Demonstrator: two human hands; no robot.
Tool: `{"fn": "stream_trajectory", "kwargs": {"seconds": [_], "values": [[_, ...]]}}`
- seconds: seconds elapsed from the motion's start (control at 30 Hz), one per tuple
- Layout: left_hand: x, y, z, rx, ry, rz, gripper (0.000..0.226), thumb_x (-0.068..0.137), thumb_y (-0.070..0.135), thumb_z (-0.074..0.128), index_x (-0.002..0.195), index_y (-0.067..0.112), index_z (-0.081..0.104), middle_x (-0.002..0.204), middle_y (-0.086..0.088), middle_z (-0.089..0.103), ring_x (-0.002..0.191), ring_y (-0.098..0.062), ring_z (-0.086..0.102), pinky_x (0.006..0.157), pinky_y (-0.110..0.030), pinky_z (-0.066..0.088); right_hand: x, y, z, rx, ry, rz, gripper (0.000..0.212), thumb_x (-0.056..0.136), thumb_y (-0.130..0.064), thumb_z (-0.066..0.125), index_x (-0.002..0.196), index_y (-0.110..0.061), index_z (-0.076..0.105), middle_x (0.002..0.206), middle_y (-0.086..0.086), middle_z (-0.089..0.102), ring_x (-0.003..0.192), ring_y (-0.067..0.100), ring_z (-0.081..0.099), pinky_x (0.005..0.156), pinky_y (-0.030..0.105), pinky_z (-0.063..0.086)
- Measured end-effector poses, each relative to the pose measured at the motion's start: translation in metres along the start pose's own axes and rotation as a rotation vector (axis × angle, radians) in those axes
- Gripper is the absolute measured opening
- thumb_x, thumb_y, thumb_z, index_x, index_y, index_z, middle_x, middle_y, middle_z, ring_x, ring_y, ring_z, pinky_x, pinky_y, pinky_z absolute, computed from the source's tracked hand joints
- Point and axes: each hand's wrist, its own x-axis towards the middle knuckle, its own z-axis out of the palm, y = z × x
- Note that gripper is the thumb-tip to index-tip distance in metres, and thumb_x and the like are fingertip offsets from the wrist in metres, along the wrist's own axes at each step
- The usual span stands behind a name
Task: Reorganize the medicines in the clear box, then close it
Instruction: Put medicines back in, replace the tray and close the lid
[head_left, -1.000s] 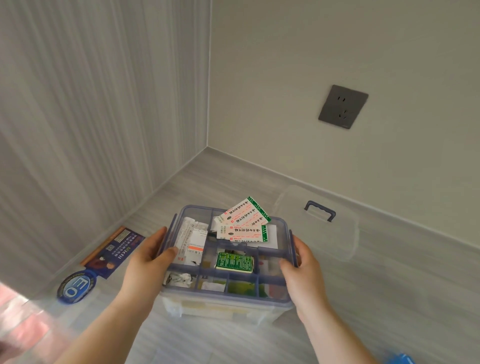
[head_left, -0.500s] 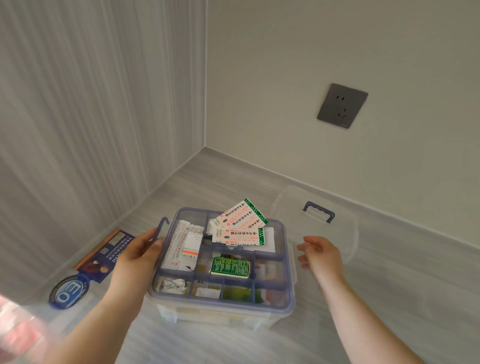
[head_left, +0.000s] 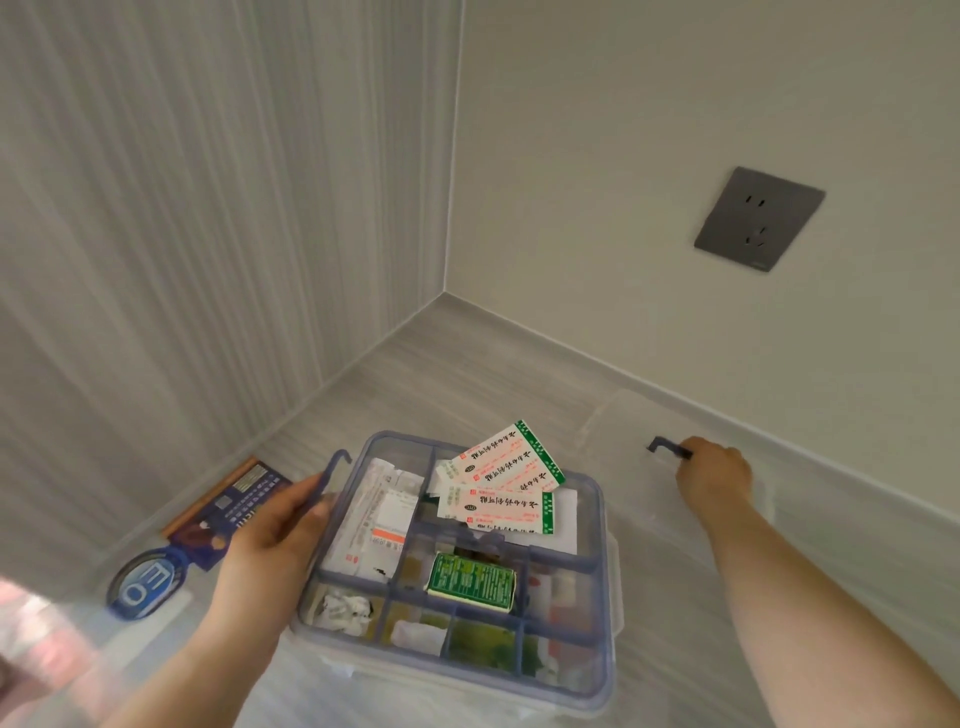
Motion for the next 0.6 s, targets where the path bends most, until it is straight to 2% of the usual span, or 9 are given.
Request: {"fn": "stream_trajectory", "kwargs": {"seconds": [0.07, 0.13, 0.23, 0.33, 0.4, 0.5, 0.6], "values": [[0.001, -0.001, 0.000, 0.006, -0.001, 0.000, 0.022, 0.087, 0.008, 0.050, 0.093, 0.026, 0.060, 0.092, -0.005, 0.065, 0.086, -0.023, 0.058, 0.085, -0.037, 0.042, 0.001, 0.005, -0.002, 0.191, 0.067, -0.001, 0.033, 0.085, 0.006, 0.033, 0.106, 0.001, 0.057, 0.104, 0.027, 0.062, 0.100, 0.039, 0.052, 0.075, 0.036, 0.041], [0.000, 0.000, 0.000, 0.005, -0.005, -0.009, 0.021, 0.087, 0.009, 0.050, 0.094, 0.027, 0.059, 0.094, -0.007, 0.064, 0.088, -0.024, 0.058, 0.088, -0.039, 0.044, -0.004, 0.007, -0.014, 0.333, 0.167, -0.016, 0.030, 0.086, 0.004, 0.034, 0.105, 0.004, 0.057, 0.107, 0.029, 0.060, 0.099, 0.042, 0.054, 0.076, 0.039, 0.043], [-0.002, 0.002, 0.000, -0.014, -0.008, -0.008, 0.022, 0.087, 0.010, 0.050, 0.094, 0.029, 0.056, 0.089, -0.002, 0.063, 0.086, -0.023, 0.057, 0.085, -0.036, 0.043, -0.015, 0.007, -0.045, 0.414, 0.317, -0.105, 0.027, 0.088, -0.002, 0.039, 0.106, 0.002, 0.058, 0.108, 0.029, 0.060, 0.097, 0.043, 0.055, 0.077, 0.040, 0.042], [-0.003, 0.004, 0.000, -0.032, -0.032, 0.008, 0.022, 0.088, 0.009, 0.049, 0.101, 0.026, 0.056, 0.090, -0.002, 0.063, 0.084, -0.021, 0.058, 0.080, -0.032, 0.043, -0.033, -0.002, -0.082, 0.510, 0.389, -0.269, 0.021, 0.088, -0.009, 0.046, 0.101, -0.001, 0.061, 0.095, 0.022, 0.063, 0.084, 0.033, 0.054, 0.064, 0.027, 0.030], [-0.005, 0.006, 0.000, -0.029, -0.032, 0.022, 0.022, 0.088, 0.008, 0.048, 0.101, 0.024, 0.056, 0.084, 0.002, 0.062, 0.077, -0.014, 0.057, 0.072, -0.028, 0.042, -0.046, -0.017, -0.105, 0.579, 0.317, -0.394, 0.019, 0.087, -0.010, 0.049, 0.097, 0.000, 0.062, 0.082, 0.015, 0.060, 0.076, 0.026, 0.050, 0.056, 0.026, 0.029], [-0.006, 0.008, 0.000, -0.028, -0.047, 0.016, 0.021, 0.089, 0.008, 0.046, 0.103, 0.022, 0.055, 0.089, -0.001, 0.060, 0.079, -0.016, 0.055, 0.077, -0.029, 0.039, -0.064, -0.045, -0.124, 0.612, 0.096, -0.553, 0.015, 0.086, -0.007, 0.050, 0.091, 0.001, 0.062, 0.080, 0.017, 0.058, 0.073, 0.028, 0.052, 0.056, 0.014, 0.045], [-0.001, 0.009, -0.006, 0.185, -0.116, 0.085, 0.026, 0.090, 0.015, 0.045, 0.115, 0.019, 0.052, 0.093, 0.000, 0.060, 0.078, -0.013, 0.055, 0.071, -0.028, 0.041, -0.079, -0.059, -0.124, 0.596, 0.009, -0.584, 0.015, 0.086, -0.007, 0.050, 0.090, 0.001, 0.061, 0.079, 0.016, 0.057, 0.072, 0.025, 0.049, 0.055, 0.013, 0.042]]}}
